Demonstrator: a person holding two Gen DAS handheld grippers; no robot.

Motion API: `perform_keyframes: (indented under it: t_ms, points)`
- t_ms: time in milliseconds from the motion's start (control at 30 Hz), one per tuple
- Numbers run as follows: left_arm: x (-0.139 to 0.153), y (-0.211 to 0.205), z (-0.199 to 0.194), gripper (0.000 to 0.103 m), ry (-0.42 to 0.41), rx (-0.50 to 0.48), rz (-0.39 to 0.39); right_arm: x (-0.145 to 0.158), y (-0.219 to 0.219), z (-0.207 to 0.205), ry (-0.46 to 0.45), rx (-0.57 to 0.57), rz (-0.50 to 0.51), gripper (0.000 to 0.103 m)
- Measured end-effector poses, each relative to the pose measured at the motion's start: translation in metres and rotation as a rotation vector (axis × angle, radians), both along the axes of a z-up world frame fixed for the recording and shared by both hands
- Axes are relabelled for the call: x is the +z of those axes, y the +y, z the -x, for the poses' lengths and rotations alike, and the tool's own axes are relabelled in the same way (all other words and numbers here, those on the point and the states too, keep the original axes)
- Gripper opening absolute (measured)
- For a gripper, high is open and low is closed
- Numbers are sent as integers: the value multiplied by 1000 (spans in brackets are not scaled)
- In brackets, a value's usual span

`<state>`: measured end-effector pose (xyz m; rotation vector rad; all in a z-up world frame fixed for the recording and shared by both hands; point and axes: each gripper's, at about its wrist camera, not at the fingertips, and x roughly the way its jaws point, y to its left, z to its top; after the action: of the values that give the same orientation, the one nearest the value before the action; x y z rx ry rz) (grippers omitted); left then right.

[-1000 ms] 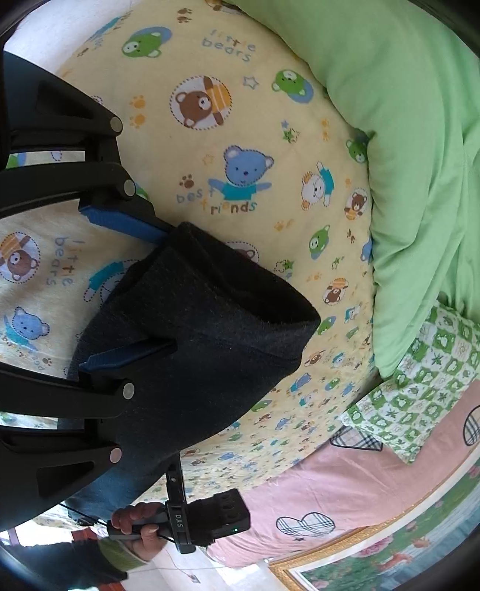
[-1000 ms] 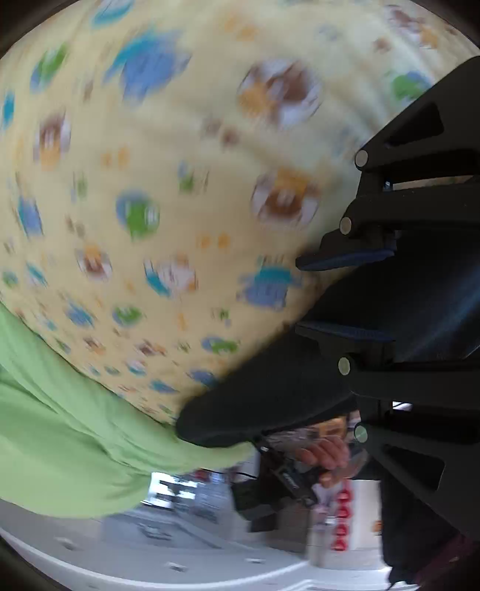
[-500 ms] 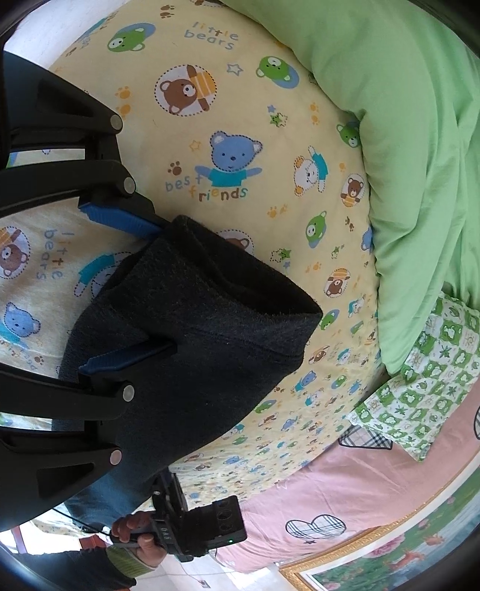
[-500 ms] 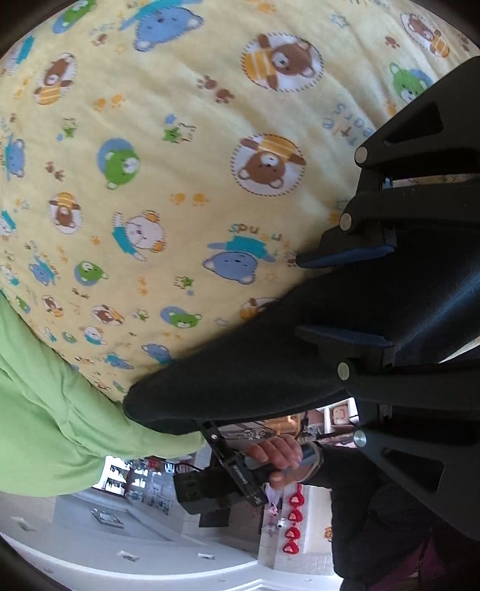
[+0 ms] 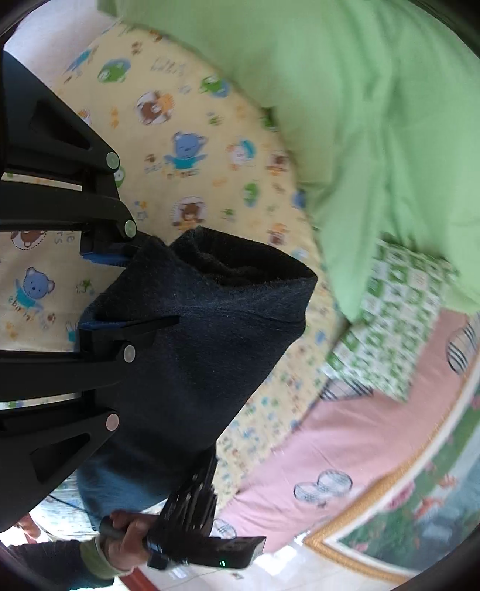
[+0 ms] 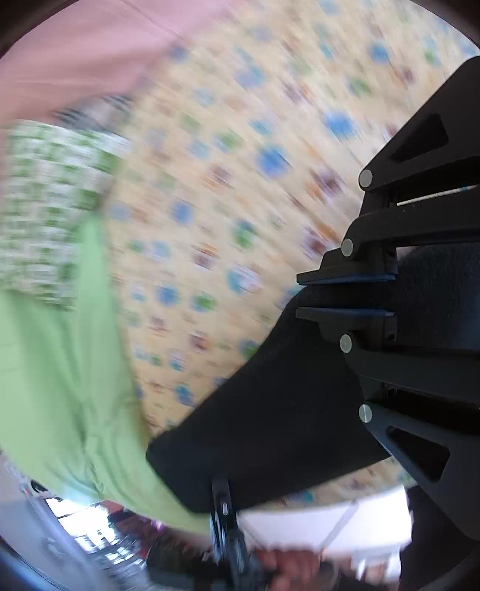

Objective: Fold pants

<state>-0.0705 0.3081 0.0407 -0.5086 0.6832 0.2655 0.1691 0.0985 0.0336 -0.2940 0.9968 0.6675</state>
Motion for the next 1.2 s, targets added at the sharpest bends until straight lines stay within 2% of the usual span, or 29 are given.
perform_keyframes:
  t_ms: [33,100,200,267,367,400,433,500,567,600,667,767,833,933,1200]
  points:
    - [2,0,-1,21,-2,-5,-14,7,4,6,-80,-18,22,11]
    - [-10,5,-8,21,26,-8,-23,2,8,8,-139,-47,51,11]
    - [-41,20,-23,21,86,-2,24,-28,18,5,-177,-71,119,11]
    - [-60,28,-29,22,118,-15,47,-54,23,2,-171,-95,151,11]
    - [-61,35,-22,33,105,-2,75,-76,26,4,-192,-119,201,17]
    - [-57,35,-19,40,110,14,57,-71,24,6,-217,-133,194,21]
    - [-53,34,-14,48,115,35,32,-64,19,7,-224,-155,182,29]
    - [-43,32,-3,53,115,72,-17,-49,3,7,-196,-209,120,34]
    - [-34,32,10,53,99,85,-20,-36,-16,11,-151,-266,48,39]
    - [-30,31,14,54,95,99,-22,-29,-26,16,-143,-293,16,40]
    - [-20,28,21,54,86,127,-42,-14,-47,31,-136,-343,-47,50]
    - [-2,20,29,54,37,129,-36,1,-76,58,-132,-412,-119,54]
    - [10,9,25,56,8,86,-28,5,-95,80,-108,-467,-165,54]
    - [17,-16,9,58,9,9,-38,5,-119,109,-87,-539,-207,55]
    - [7,-89,-34,59,41,-185,-22,7,-165,172,-71,-678,-237,55]
